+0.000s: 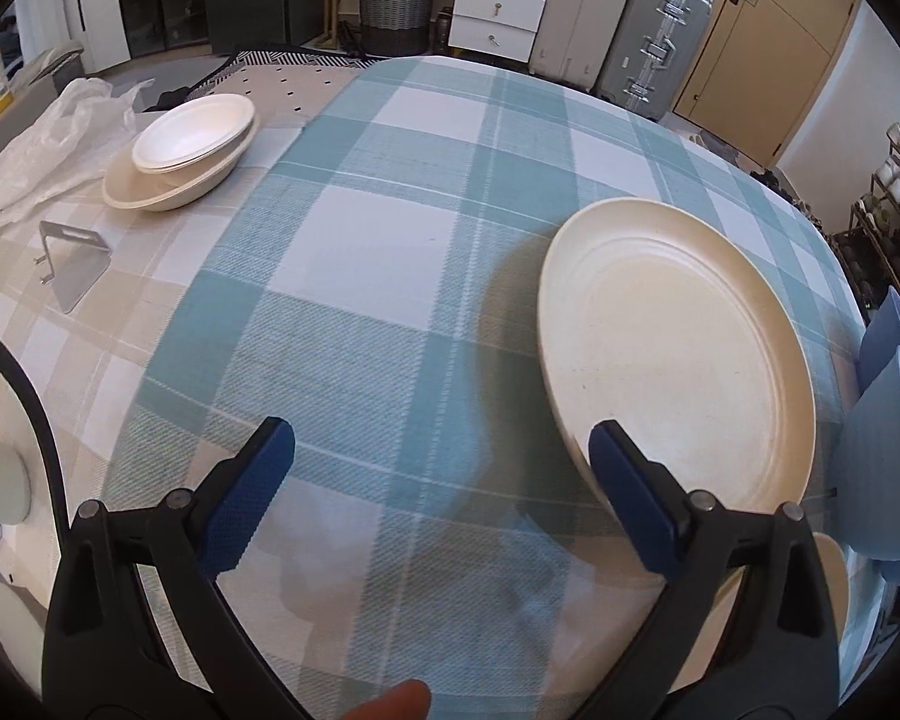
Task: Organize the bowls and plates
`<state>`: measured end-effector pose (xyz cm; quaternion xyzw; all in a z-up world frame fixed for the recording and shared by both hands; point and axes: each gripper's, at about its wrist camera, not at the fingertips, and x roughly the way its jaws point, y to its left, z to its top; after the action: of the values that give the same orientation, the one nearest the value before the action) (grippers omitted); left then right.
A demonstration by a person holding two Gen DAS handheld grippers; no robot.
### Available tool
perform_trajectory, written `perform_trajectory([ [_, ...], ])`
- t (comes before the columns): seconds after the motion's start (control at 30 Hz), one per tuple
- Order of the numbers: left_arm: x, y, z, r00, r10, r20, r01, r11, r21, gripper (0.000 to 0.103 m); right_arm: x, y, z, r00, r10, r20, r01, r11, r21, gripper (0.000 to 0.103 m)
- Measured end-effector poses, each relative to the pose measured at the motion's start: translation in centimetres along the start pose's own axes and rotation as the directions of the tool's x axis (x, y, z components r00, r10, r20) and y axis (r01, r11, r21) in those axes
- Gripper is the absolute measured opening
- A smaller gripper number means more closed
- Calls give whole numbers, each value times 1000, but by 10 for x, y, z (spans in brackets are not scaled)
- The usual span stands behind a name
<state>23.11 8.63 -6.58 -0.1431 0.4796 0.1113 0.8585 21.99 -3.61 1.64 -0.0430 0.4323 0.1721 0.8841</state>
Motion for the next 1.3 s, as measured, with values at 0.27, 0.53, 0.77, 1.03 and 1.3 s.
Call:
perform_trajectory([
  [0.27,-8,27,-4,1000,-18,5,18,999,-28,91,27,19,2,999,31,-36,-31,999,-9,102],
  [0.53,-10,39,-7,999,-36,11,37,998,-50,88,63,27,2,996,0,-85,-3,999,-36,98],
  [0.77,-11,46,-7,999,-43,14,43,997,-63,87,89,31,5,991,-1,-134,-5,999,-48,87],
  [1.03,-11,48,-8,997,-72,16,73,996,-54,78,119,25,1,980,-26,-197,17,999,-48,75],
  [1.3,-10,44,-9,996,-86,10,86,995,-49,67,127,21,-3,976,-49,-214,40,998,-45,50],
])
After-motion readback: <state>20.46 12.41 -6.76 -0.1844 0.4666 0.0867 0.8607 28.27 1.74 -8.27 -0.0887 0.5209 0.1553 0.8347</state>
